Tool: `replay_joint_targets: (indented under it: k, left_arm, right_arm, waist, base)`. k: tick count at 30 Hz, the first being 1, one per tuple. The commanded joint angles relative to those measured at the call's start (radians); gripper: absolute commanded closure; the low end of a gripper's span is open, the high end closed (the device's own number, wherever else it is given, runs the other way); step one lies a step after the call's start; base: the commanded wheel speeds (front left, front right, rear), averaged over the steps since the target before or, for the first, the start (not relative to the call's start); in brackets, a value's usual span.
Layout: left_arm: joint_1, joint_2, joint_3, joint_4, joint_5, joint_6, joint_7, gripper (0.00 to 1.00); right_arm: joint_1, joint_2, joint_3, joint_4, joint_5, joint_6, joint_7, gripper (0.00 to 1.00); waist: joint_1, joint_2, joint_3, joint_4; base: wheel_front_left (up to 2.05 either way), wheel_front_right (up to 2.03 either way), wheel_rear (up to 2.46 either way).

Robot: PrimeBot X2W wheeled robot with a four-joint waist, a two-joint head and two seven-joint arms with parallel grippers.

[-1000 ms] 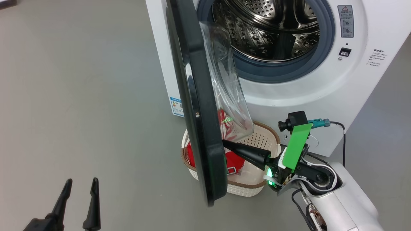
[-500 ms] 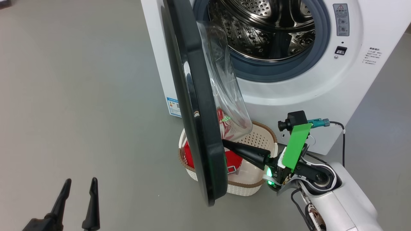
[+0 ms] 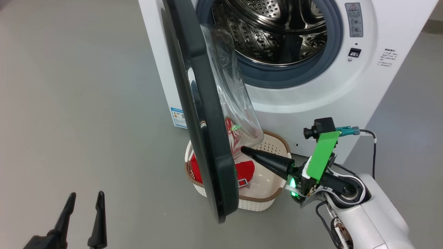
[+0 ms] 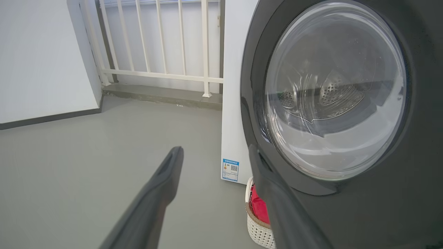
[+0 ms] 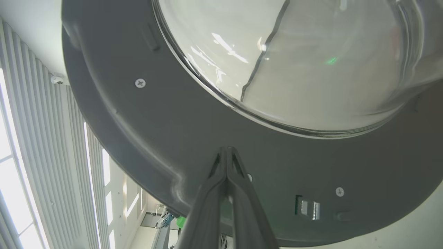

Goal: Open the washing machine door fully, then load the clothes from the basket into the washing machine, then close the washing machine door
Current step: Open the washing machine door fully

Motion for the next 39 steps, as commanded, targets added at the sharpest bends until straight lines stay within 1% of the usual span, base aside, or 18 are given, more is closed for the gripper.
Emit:
replay_joint_targets:
  k: [1,2,4,5,6,12,16,25,26,33,39]
  left_arm:
    - [-0.023,0.016,0.037,-0.027,0.008,-0.003,-0.008,0.0]
    - [-0.023,0.017,0.037,-0.027,0.007,-0.003,-0.008,0.0]
    - [-0.023,0.017,0.037,-0.027,0.007,-0.003,-0.008,0.0]
    - [-0.022,0.017,0.037,-0.027,0.007,-0.003,-0.008,0.0]
    - [-0.022,0.018,0.036,-0.028,0.007,-0.003,-0.008,0.0]
    - [-0.019,0.022,0.032,-0.035,0.006,-0.003,-0.008,0.0]
    - [-0.015,0.025,0.03,-0.039,0.004,-0.003,-0.008,0.0]
    - [-0.009,0.031,0.028,-0.05,0.005,-0.003,-0.008,0.0]
    - [-0.009,0.031,0.028,-0.05,0.005,-0.003,-0.008,0.0]
    - [-0.003,0.032,0.03,-0.058,0.003,-0.003,-0.008,0.0]
    - [0.008,0.032,0.035,-0.065,0.001,-0.003,-0.008,0.0]
  right_arm:
    - [-0.012,0.012,0.005,-0.033,-0.013,0.002,-0.01,0.92]
    - [-0.012,0.01,0.002,-0.036,-0.016,0.002,-0.013,0.77]
    - [-0.01,0.007,-0.003,-0.044,-0.02,0.002,-0.018,0.56]
    - [-0.009,0.005,-0.006,-0.05,-0.022,0.002,-0.022,0.24]
    - [-0.007,0.003,-0.007,-0.057,-0.025,0.002,-0.024,0.0]
    - [0.02,-0.013,-0.011,-0.114,-0.056,0.002,-0.054,0.0]
    - [0.049,-0.03,-0.009,-0.176,-0.101,0.002,-0.107,0.0]
    - [0.142,-0.1,0.028,-0.34,-0.256,0.002,-0.339,0.0]
    - [0.142,-0.1,0.028,-0.34,-0.256,0.002,-0.339,0.0]
    - [0.208,-0.175,0.074,-0.412,-0.339,0.002,-0.543,0.0]
    - [0.252,-0.244,0.124,-0.428,-0.424,0.002,-0.728,0.0]
  waist:
    - [0.0,0.0,-0.001,-0.006]
    - [0.0,0.0,-0.002,-0.009]
    - [0.0,0.0,-0.004,-0.017]
    - [0.0,0.0,-0.006,-0.022]
    - [0.0,0.0,-0.007,-0.026]
    - [0.0,0.0,-0.014,-0.057]
    - [0.0,0.0,-0.021,-0.079]
    - [0.0,0.0,-0.027,-0.131]
    - [0.0,0.0,-0.027,-0.131]
    - [0.0,0.0,-0.03,-0.173]
    - [0.0,0.0,-0.034,-0.204]
  base:
    - [0.0,0.0,0.0]
    - [0.0,0.0,0.0]
    - [0.0,0.0,0.0]
    - [0.0,0.0,0.0]
    - [0.0,0.0,0.0]
    - [0.0,0.0,0.0]
    - [0.0,0.0,0.0]
    - [0.0,0.0,0.0]
    - [0.0,0.0,0.0]
    - [0.0,0.0,0.0]
    - [0.0,0.0,0.0]
